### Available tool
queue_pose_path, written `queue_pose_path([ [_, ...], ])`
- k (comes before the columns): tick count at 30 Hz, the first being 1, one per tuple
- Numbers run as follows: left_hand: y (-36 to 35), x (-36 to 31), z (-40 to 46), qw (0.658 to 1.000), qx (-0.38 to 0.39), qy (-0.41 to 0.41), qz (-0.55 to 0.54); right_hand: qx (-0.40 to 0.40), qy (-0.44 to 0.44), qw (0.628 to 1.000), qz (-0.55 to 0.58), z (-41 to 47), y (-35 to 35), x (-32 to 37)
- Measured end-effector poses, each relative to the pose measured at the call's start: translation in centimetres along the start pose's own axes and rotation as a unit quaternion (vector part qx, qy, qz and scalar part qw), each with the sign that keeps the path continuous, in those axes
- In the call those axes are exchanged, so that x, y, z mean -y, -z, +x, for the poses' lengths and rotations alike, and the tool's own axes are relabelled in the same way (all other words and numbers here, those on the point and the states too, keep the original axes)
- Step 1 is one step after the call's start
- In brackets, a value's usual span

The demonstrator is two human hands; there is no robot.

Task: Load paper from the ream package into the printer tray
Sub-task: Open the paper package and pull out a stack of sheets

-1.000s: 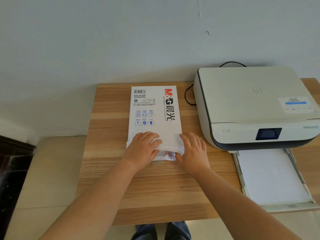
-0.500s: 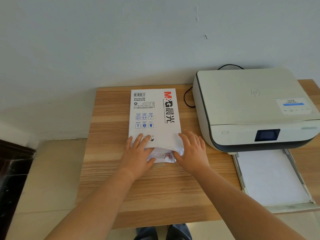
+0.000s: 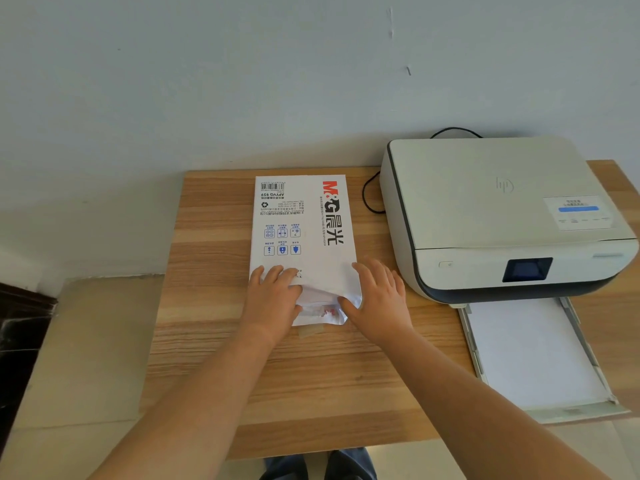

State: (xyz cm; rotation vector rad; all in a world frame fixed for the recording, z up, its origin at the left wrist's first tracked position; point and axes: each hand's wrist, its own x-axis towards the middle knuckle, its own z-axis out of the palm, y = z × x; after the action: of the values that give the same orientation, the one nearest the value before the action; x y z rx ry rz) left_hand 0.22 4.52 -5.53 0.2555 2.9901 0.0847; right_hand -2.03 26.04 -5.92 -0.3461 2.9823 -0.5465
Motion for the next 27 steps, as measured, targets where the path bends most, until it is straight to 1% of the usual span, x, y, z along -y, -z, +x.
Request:
queue_pose_path([
  [4,-0.07,-0.05,0.14,1.0,-0.006,0.002,0.008,0.0,0.003,1.0,0.006,0.0,-0.05,0.05],
  [14,-0.34,0.49,0.06,0.997,-0.064,-0.029,0.044,0.002,0.007,1.0,-0.002,0.11,0.21,-0.11],
  [17,-0.45,0.54,0.14,0.994,-0.086,-0.048,0.044,-0.004,0.009,1.0,0.0,0.14,0.21,-0.12],
  [22,-0.55,0.43,0.03,0.988,-0.106,-0.088,0.076,-0.004,0.007,1.0,0.007,0.13,0.24,-0.06],
  [27,-0.68,-0.28,-0.37,0.983,-0.128,-0.108,0.072,0.0,0.01,1.0,0.005,-0.07,0.23,-0.13],
])
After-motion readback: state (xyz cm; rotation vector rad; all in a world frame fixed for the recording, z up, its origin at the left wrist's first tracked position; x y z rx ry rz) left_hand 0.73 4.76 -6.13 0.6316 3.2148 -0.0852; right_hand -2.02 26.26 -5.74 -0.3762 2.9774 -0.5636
